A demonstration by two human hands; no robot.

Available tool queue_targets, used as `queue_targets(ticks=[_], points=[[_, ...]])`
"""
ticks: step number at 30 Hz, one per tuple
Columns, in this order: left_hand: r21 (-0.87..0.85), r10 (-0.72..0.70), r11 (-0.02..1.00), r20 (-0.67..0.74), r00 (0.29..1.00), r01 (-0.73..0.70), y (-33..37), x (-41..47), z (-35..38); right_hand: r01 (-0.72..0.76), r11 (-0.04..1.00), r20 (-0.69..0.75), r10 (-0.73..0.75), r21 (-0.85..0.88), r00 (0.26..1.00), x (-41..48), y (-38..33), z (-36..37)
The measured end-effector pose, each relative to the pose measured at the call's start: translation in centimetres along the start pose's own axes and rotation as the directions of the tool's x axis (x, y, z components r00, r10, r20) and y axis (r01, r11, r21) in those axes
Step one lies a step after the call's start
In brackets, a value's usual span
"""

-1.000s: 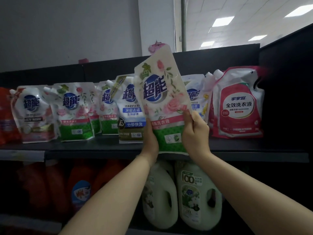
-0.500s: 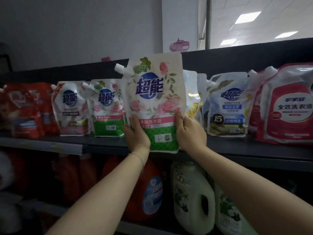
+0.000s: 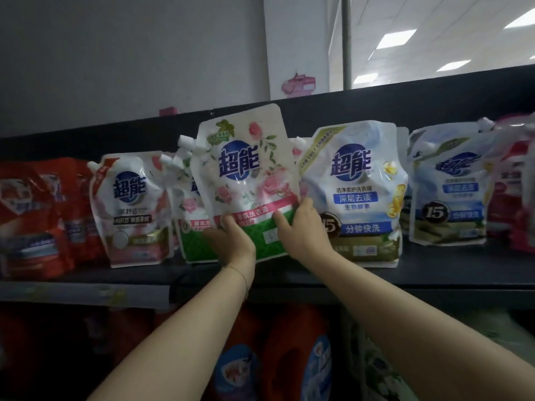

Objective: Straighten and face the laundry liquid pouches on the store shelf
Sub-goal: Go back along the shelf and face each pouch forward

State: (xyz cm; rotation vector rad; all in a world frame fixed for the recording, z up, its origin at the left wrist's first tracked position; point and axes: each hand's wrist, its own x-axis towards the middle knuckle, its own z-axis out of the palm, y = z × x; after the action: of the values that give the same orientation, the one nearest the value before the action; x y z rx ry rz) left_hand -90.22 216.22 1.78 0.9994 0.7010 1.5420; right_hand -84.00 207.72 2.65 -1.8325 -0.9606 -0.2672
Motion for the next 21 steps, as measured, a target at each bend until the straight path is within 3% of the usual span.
queue_targets(ticks=[5,8,11,15,18,21], points=[[0.016,-0.081,0.997,0.1,0.992,0.08,-1.8,2.5,1.2,-0.021,0.997,0.012,0.022,-0.077,1.0,0.6,0.5,1.6],[0.179,-0.128,0.979,0.192,0.973,0.094,-3.4,3.3,1.7,-0.074,0.993,0.093,0.083,-0.091,0.992,1.5,1.1,2.1],[0.509,-0.098,0.858,0.309,0.946,-0.077,-3.9,3.7,1.8,0.023,0.972,0.197,0.024,-0.236,0.98,2.0,1.8,3.1],[0.549,0.075,0.769,0.432,0.899,-0.328,-4.1,4.0,0.4,0.129,0.872,0.045,-0.122,-0.472,0.991,1.5,2.0,4.1],[0.547,0.27,0.574,0.576,0.772,-0.609,-4.5,4.5,-1.7,0.36,0.664,0.098,-0.398,-0.656,0.912,1.2,1.9,4.0],[0.432,0.291,0.2,0.831,0.475,-0.879,-3.6,6.2,-2.9,0.527,0.548,0.285,-0.468,-0.65,0.837,2.0,2.2,4.1]])
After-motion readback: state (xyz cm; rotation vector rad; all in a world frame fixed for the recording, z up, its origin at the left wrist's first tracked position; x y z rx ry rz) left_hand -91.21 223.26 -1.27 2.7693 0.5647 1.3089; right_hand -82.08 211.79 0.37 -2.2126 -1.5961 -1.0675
